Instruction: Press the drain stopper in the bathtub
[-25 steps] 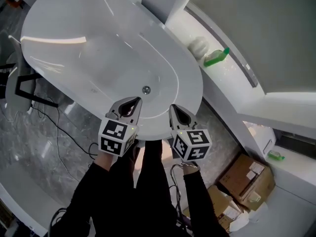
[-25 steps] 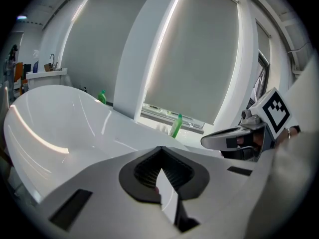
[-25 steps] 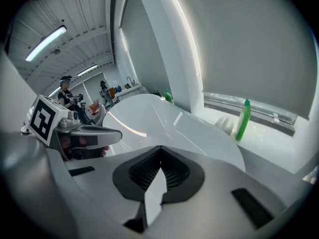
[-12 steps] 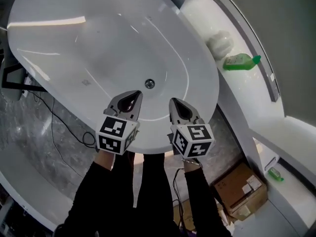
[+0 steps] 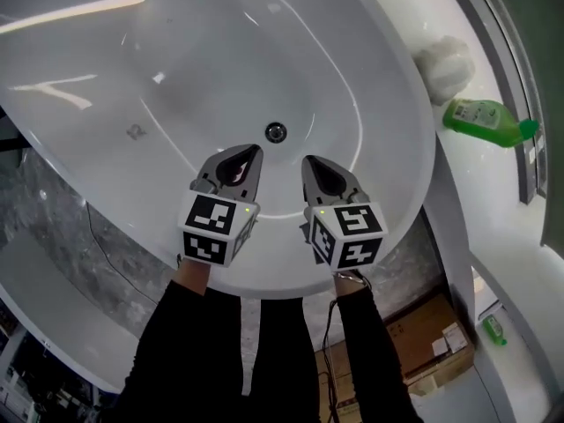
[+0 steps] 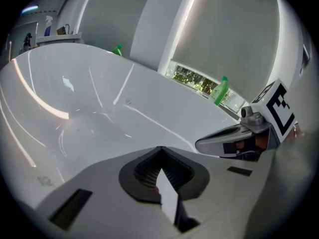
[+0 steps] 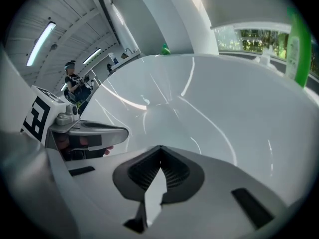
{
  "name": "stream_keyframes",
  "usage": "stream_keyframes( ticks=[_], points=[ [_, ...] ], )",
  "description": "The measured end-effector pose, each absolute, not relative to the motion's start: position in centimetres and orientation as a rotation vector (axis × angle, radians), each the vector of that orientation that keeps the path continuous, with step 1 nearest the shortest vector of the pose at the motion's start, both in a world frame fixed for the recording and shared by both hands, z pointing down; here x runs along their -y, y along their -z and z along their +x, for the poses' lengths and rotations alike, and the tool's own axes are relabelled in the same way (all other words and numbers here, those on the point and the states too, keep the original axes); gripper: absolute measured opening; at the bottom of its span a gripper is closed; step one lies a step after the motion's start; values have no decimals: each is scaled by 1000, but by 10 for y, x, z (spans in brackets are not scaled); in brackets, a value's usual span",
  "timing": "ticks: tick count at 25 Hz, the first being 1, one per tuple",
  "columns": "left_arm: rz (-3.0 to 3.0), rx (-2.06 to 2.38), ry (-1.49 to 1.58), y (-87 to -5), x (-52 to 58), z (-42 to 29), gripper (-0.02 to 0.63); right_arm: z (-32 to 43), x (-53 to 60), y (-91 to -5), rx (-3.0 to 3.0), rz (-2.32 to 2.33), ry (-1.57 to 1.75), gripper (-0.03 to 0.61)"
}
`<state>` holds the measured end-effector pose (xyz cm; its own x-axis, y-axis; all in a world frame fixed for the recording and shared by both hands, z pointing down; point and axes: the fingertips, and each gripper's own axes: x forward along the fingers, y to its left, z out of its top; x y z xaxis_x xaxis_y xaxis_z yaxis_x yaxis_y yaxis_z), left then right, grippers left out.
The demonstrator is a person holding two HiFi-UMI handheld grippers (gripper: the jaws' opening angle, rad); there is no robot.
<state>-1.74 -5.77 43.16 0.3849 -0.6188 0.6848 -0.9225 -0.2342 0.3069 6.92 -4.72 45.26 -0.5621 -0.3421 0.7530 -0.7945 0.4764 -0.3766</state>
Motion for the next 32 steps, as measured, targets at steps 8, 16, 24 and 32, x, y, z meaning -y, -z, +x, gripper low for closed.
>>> stream_keyframes(
  ticks=[8,16,24,32],
  points=[
    [1909,1329,-570,-483,76,-10,8,56,56,-502,2104,861,-966,2],
    [1824,1333,-588,-538,78,-18,8,50,67,-544,2059,855,-972,2],
    [1800,1310,-624,-583,81,-20,8,49,65,-588,1988,830,-968,1],
    [1731,1292,-598,-617,76,-18,8,43,62,-618,1957,800,-975,2]
  ],
)
